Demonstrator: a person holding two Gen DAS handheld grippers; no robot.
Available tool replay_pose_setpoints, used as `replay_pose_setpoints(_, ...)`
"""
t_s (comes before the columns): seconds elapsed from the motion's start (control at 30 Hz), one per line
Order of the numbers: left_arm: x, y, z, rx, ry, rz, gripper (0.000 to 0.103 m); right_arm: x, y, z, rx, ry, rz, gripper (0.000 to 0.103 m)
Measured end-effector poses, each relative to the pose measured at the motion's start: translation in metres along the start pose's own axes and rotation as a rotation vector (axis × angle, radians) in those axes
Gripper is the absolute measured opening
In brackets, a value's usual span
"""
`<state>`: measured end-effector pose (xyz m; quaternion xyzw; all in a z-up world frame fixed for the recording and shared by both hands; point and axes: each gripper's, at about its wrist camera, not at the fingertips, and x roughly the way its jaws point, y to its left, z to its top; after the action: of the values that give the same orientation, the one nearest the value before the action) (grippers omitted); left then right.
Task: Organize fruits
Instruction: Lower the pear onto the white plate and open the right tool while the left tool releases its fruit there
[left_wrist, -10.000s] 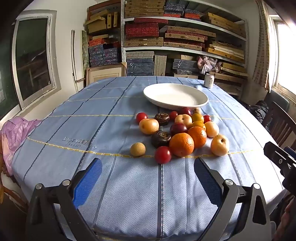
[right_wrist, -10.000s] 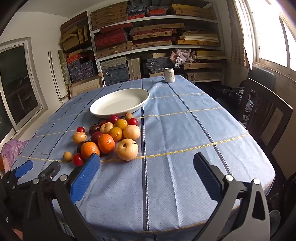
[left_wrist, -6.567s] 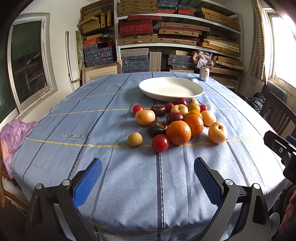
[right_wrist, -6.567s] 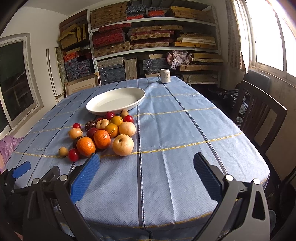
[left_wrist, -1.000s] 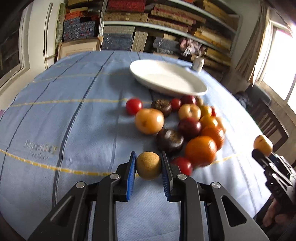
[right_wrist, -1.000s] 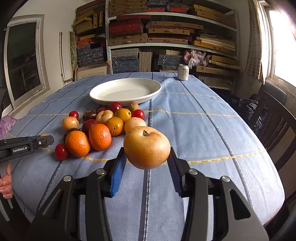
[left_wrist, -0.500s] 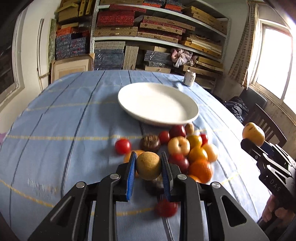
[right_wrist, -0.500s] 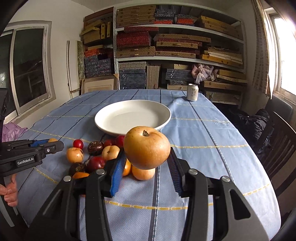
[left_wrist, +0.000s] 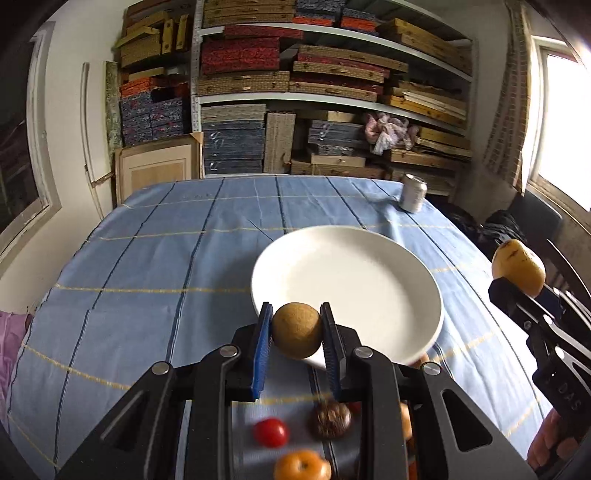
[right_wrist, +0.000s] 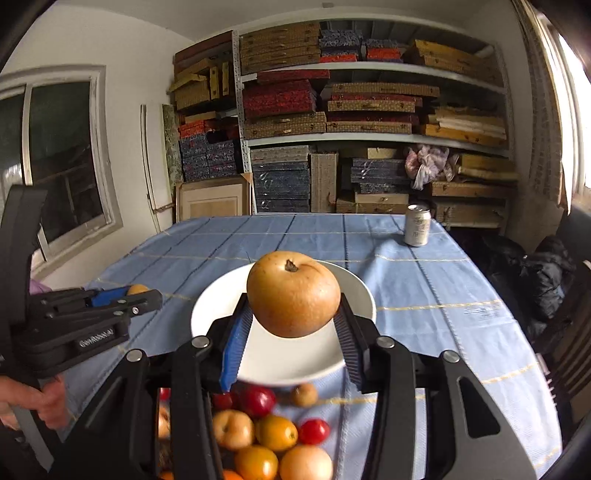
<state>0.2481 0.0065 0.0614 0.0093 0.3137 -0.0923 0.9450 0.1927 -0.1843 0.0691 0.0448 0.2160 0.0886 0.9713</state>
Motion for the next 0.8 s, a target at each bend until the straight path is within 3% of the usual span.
replay_pose_setpoints(0.13, 0.025, 0.002, 0.025, -0.008, 0.009, 0.040, 0.026, 0.038, -0.003, 0.020, 0.010, 0.050, 0.013, 0.044)
replay_pose_setpoints(0.27, 0.040, 0.000, 0.041, 0.008, 0.012, 0.027, 0.026, 0.073, -0.005, 0.028, 0.015, 0.095, 0.013, 0.044)
replay_pose_setpoints(0.33, 0.045, 0.000, 0.042, 0.011, 0.015, 0.047, 0.026, 0.088, -0.008, 0.031, 0.020, 0.103, 0.004, 0.044)
replay_pose_setpoints(0.4, 0.048, 0.006, 0.039, -0.009, 0.003, 0.002, 0.026, 0.099, -0.010, 0.035, 0.009, 0.120, -0.014, 0.044)
replay_pose_setpoints(0.53, 0.068, 0.010, 0.033, -0.006, 0.066, 0.006, 0.026, 0.115, -0.011, 0.049, -0.032, 0.131, -0.059, 0.044)
replay_pose_setpoints(0.67, 0.078, 0.020, 0.030, -0.054, 0.099, -0.033, 0.026, 0.124, -0.019, 0.049, 0.018, 0.140, -0.034, 0.044)
replay_pose_setpoints(0.8, 0.081, 0.018, 0.027, -0.032, 0.110, -0.016, 0.026, 0.139, -0.025, 0.041, 0.027, 0.169, -0.046, 0.045)
